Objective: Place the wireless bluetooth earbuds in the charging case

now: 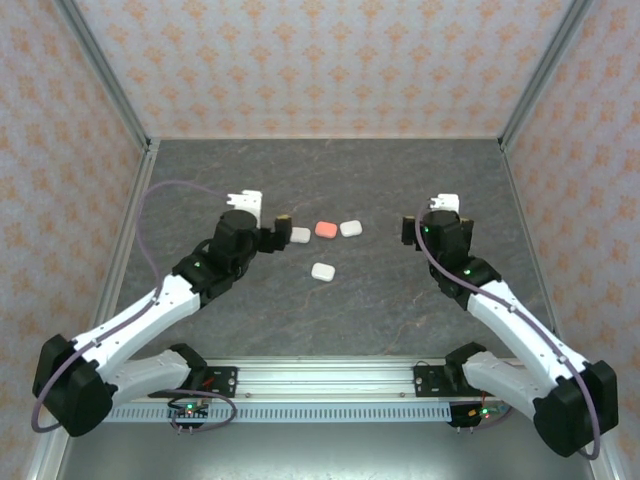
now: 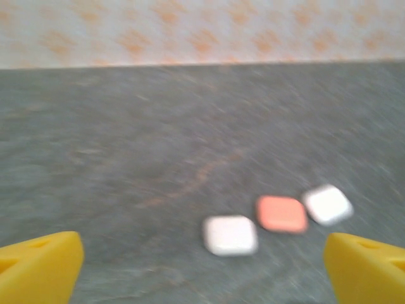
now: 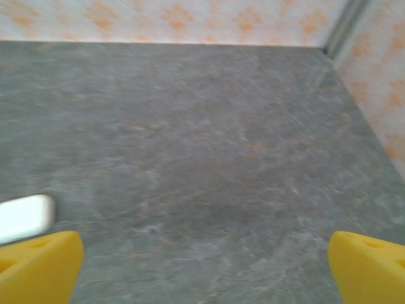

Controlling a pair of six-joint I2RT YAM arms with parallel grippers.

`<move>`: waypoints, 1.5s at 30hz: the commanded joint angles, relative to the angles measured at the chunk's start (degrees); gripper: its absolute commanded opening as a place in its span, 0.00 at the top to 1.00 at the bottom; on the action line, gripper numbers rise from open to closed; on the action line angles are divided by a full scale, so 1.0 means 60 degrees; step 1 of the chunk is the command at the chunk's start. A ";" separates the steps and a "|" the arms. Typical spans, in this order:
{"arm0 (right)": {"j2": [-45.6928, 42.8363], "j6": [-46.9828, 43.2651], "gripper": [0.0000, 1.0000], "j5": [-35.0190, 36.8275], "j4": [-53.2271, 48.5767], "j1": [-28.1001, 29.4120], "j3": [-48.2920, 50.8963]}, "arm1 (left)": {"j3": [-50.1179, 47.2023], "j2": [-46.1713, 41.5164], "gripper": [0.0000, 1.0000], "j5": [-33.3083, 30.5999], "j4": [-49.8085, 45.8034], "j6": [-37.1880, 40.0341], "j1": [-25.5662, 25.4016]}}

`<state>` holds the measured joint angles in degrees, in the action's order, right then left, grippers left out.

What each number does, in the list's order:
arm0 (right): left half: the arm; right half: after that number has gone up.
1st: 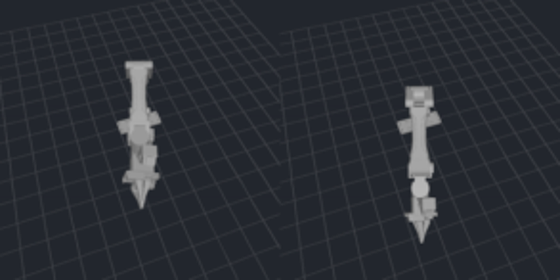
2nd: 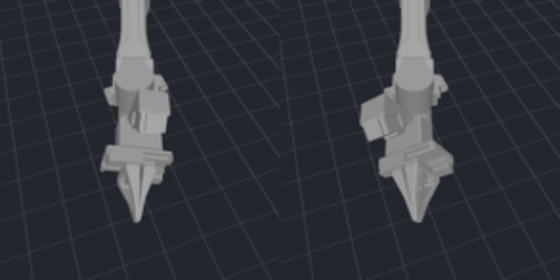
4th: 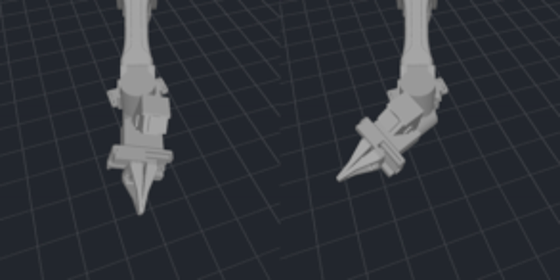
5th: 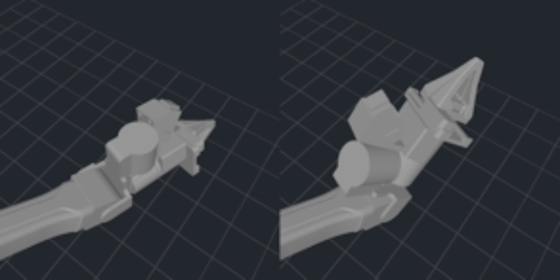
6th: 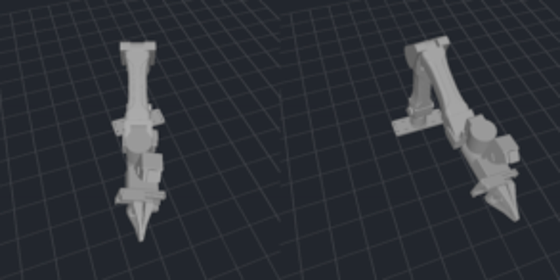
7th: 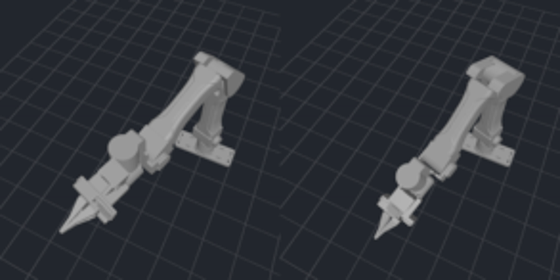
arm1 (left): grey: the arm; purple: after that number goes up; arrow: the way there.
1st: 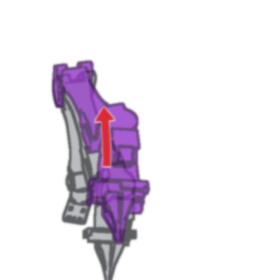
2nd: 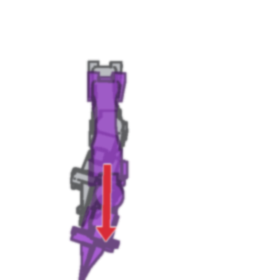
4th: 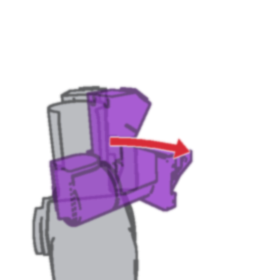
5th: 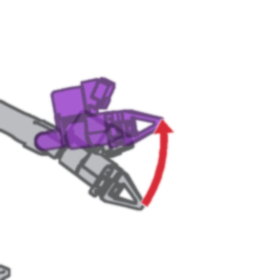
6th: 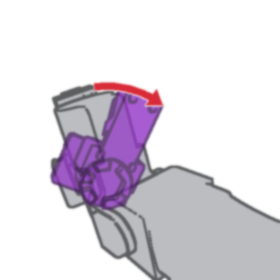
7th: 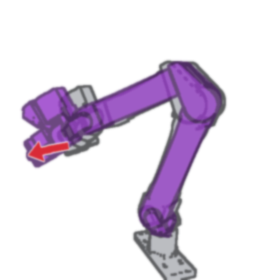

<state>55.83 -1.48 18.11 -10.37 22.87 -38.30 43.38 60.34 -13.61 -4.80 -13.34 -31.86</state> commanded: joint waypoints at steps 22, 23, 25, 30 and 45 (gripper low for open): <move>0.5309 -0.0461 0.01 -0.2198 1.0290 -0.3194 0.2918 | -0.2782 0.0267 0.00 -0.2925 0.4213 0.1714 0.2622; 0.5242 -0.0448 0.01 -0.2288 0.9652 -0.3240 0.2657 | -0.2900 0.0306 0.00 -0.2833 0.4447 0.1792 0.2664; 0.5275 -0.0240 0.01 -0.2687 0.9205 -0.3502 0.2384 | -0.3082 0.0421 0.00 -0.2748 0.4809 0.1934 0.2757; 0.5232 -0.0195 0.01 -0.2813 0.9075 -0.3592 0.2352 | -0.3581 0.1049 0.00 -0.2192 0.6090 0.2103 0.3219; 0.5228 -0.0208 0.01 -0.2800 0.9056 -0.3581 0.2350 | -0.3474 0.4044 0.00 0.1459 0.8183 0.2185 0.4967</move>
<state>87.29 -3.64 1.87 43.77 1.54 -23.24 17.91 84.44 -9.65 45.98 -0.97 -2.57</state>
